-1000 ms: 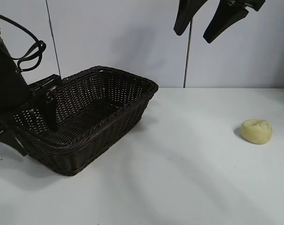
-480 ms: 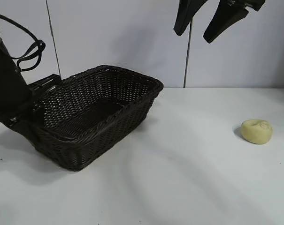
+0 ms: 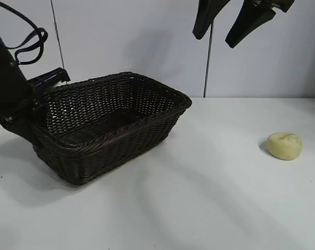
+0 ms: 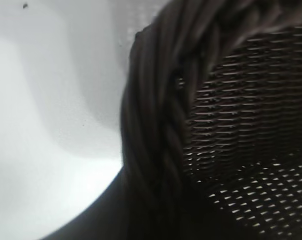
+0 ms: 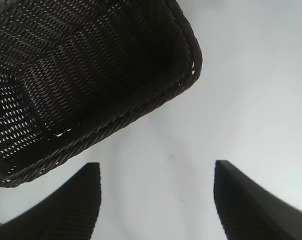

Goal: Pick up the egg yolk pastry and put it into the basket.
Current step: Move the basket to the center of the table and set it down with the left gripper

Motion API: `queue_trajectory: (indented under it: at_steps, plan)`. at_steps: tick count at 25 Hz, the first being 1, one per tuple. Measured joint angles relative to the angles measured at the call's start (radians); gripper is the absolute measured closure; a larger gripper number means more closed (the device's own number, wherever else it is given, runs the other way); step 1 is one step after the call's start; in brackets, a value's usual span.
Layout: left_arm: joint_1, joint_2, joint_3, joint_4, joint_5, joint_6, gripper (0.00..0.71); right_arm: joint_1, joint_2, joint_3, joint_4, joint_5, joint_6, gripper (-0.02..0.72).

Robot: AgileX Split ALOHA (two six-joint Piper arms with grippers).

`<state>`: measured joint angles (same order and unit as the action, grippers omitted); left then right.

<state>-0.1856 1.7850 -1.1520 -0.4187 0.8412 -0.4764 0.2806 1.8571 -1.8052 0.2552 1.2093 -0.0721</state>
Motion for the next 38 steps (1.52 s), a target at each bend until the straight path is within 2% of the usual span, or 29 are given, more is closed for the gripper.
queue_trajectory:
  at_steps: [10, 20, 30, 34, 38]
  plan:
    - [0.006, 0.003, -0.113, -0.041, 0.098, 0.239, 0.610, 0.000, 0.000, 0.000, 0.000, 0.000, 0.000, 0.230]
    - [0.006, 0.038, -0.152, -0.038, 0.157, 0.470, 0.610, 0.000, 0.000, 0.000, 0.000, 0.000, 0.000, 0.230]
    - [0.006, 0.238, -0.421, -0.031, 0.337, 0.611, 0.611, 0.000, 0.000, 0.000, 0.000, 0.001, 0.000, 0.230]
    - [0.006, 0.316, -0.522, -0.029, 0.353, 0.614, 0.611, 0.000, 0.000, 0.000, 0.000, 0.002, 0.000, 0.230]
    - [0.006, 0.357, -0.552, -0.029, 0.355, 0.616, 0.611, 0.000, 0.000, 0.000, 0.000, 0.003, 0.000, 0.230]
